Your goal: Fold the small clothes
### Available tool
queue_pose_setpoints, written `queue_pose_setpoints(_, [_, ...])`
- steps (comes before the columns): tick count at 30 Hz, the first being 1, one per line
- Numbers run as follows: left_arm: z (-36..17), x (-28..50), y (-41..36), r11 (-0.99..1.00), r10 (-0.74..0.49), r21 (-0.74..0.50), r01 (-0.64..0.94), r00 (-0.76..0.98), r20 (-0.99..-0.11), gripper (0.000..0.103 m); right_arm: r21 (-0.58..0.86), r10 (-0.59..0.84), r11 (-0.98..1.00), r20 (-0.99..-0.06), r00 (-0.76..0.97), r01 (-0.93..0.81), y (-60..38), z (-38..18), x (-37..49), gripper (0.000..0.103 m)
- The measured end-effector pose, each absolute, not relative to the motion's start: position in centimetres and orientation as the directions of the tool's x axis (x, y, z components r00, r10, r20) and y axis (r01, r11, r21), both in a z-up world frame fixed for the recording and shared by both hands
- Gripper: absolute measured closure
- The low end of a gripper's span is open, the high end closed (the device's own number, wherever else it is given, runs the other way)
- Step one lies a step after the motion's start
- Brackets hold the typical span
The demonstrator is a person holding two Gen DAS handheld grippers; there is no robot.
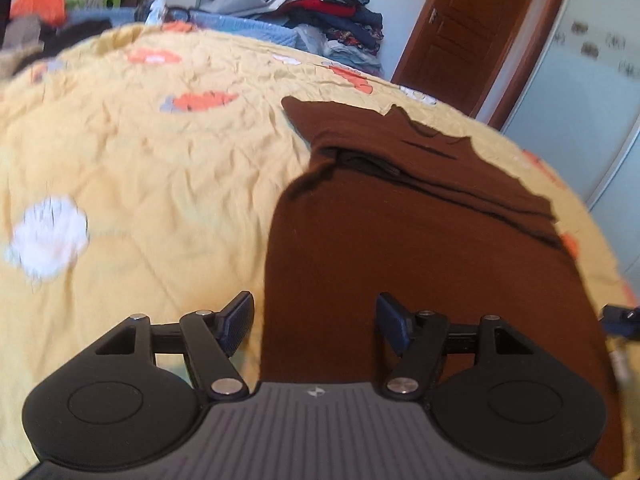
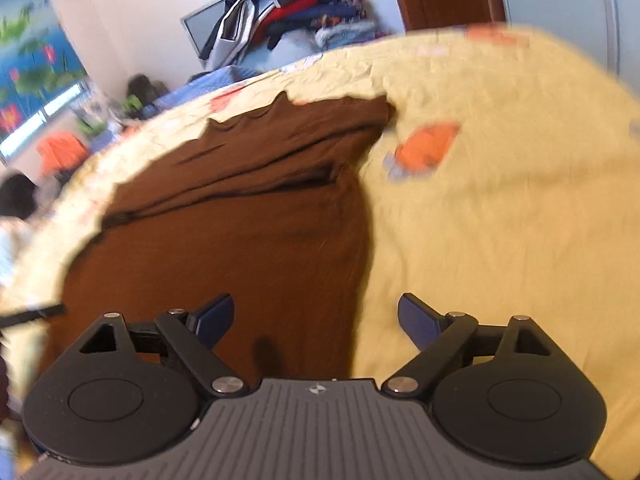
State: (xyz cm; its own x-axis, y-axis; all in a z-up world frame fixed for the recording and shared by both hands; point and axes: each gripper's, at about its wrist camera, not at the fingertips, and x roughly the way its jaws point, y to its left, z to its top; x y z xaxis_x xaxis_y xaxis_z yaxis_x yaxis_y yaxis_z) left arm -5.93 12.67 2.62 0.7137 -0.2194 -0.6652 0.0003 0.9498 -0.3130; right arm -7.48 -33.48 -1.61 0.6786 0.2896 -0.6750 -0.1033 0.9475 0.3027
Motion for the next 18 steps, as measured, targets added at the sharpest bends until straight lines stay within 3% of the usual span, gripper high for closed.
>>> queue_pose_setpoints(3, [2.5, -6.1, 12.9, 0.933, -0.246, -0.359, -0.007, 0.715, -0.655, 0.04, 0.402, 0.373, 0.909, -0.664, 0.649, -0.111, -34.3, -1.8, -8.0, 0.032])
queue_pose_setpoints(4, [2.6, -5.9, 12.6, 0.94, -0.233, -0.342, -0.01, 0.713, -0.661, 0.058, 0.406, 0.376, 0.907, -0.669, 0.642, -0.109, -34.4, -1.8, -8.0, 0.058])
queue_pose_setpoints(5, [2.6, -5.6, 12.4, 0.947, -0.219, -0.322, -0.013, 0.707, -0.673, 0.068, 0.413, 0.376, 0.906, -0.679, 0.631, -0.096, -34.6, -2.0, -7.8, 0.092])
queue_pose_setpoints(6, [2.6, -5.3, 12.3, 0.952, -0.205, -0.306, -0.02, 0.7, -0.685, 0.078, 0.426, 0.376, 0.902, -0.699, 0.609, -0.069, -34.7, -2.4, -7.4, 0.091])
queue_pose_setpoints(7, [2.7, -5.1, 12.4, 0.951, -0.203, -0.308, -0.027, 0.694, -0.69, 0.079, 0.451, 0.392, 0.89, -0.685, 0.615, -0.064, -35.2, -2.6, -7.4, 0.092])
queue_pose_setpoints(13, [2.5, -6.1, 14.3, 0.907, -0.31, -0.422, -0.015, 0.653, -0.691, 0.075, 0.508, 0.386, 0.861, -0.651, 0.654, -0.003, -37.9, -3.2, -8.8, 0.091])
queue_pose_setpoints(14, [2.5, -6.4, 14.7, 0.887, -0.349, -0.461, -0.011, 0.639, -0.686, 0.07, 0.536, 0.404, 0.844, -0.641, 0.652, 0.004, -38.0, -3.4, -9.1, 0.084])
queue_pose_setpoints(15, [2.5, -6.8, 15.1, 0.861, -0.395, -0.509, -0.005, 0.623, -0.675, 0.053, 0.567, 0.425, 0.824, -0.636, 0.644, 0.017, -38.1, -3.4, -9.5, 0.079])
queue_pose_setpoints(16, [2.4, -7.2, 15.6, 0.828, -0.442, -0.56, -0.003, 0.61, -0.658, 0.03, 0.595, 0.449, 0.804, -0.632, 0.632, 0.023, -38.0, -3.4, -9.9, 0.063])
queue_pose_setpoints(17, [2.3, -7.7, 16.1, 0.786, -0.492, -0.618, -0.011, 0.595, -0.636, 0.023, 0.625, 0.485, 0.78, -0.617, 0.619, 0.011, -37.9, -3.3, -10.5, 0.043])
queue_pose_setpoints(18, [2.0, -8.1, 16.5, 0.749, -0.528, -0.663, -0.023, 0.584, -0.616, 0.02, 0.654, 0.523, 0.756, -0.601, 0.604, -0.004, -37.7, -3.2, -11.2, 0.035])
